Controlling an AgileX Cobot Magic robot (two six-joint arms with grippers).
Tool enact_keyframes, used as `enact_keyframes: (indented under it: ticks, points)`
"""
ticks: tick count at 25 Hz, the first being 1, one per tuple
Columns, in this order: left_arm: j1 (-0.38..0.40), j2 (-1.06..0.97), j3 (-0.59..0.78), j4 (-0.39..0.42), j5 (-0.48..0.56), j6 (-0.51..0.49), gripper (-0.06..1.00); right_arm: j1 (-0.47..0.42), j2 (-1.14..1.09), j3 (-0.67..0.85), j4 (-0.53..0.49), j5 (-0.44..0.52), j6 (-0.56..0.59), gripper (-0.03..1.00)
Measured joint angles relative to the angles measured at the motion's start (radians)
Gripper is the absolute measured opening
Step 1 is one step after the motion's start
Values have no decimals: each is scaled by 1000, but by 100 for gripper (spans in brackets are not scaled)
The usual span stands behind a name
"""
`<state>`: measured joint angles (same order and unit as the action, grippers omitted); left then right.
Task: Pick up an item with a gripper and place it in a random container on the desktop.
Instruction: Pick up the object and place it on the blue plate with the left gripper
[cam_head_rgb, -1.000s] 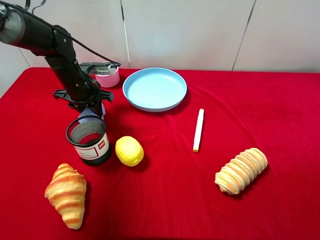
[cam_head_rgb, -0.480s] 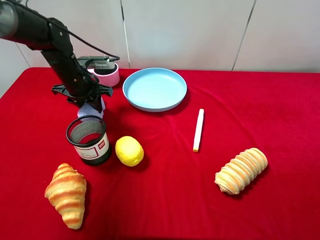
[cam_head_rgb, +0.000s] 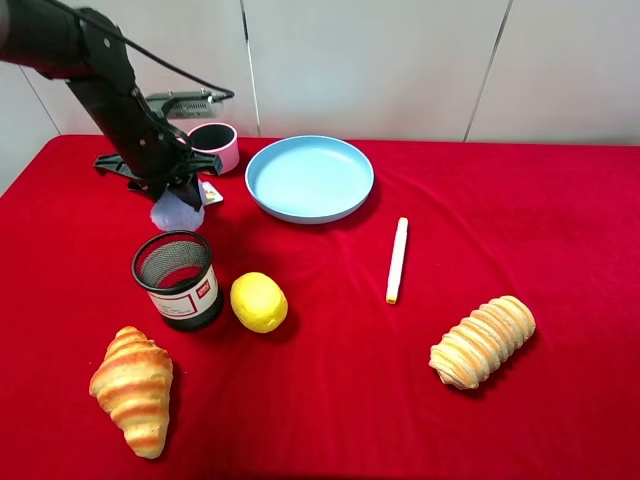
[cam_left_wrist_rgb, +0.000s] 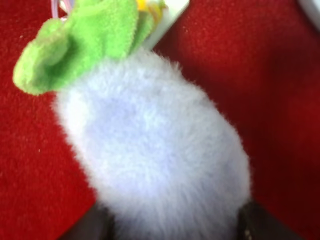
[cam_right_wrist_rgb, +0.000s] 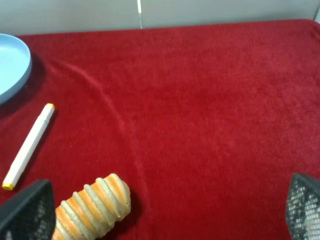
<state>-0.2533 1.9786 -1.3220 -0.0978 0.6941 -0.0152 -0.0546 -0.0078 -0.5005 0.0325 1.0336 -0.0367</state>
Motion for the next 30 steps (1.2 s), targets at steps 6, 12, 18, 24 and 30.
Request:
enact_keyframes:
  ticks: [6, 12, 18, 24, 30]
  points:
    - [-15, -10, -105, 11, 125, -22, 38, 0, 0, 0, 0, 0, 0, 69]
    - [-88, -10, -235, 98, 188, -124, 38, 0, 0, 0, 0, 0, 0, 69]
    - [-160, -10, -334, 163, 201, -209, 38, 0, 0, 0, 0, 0, 0, 69]
    - [-201, -8, -383, 168, 198, -249, 38, 0, 0, 0, 0, 0, 0, 69]
    - [-245, 61, -470, 170, 196, -254, 38, 0, 0, 0, 0, 0, 0, 69]
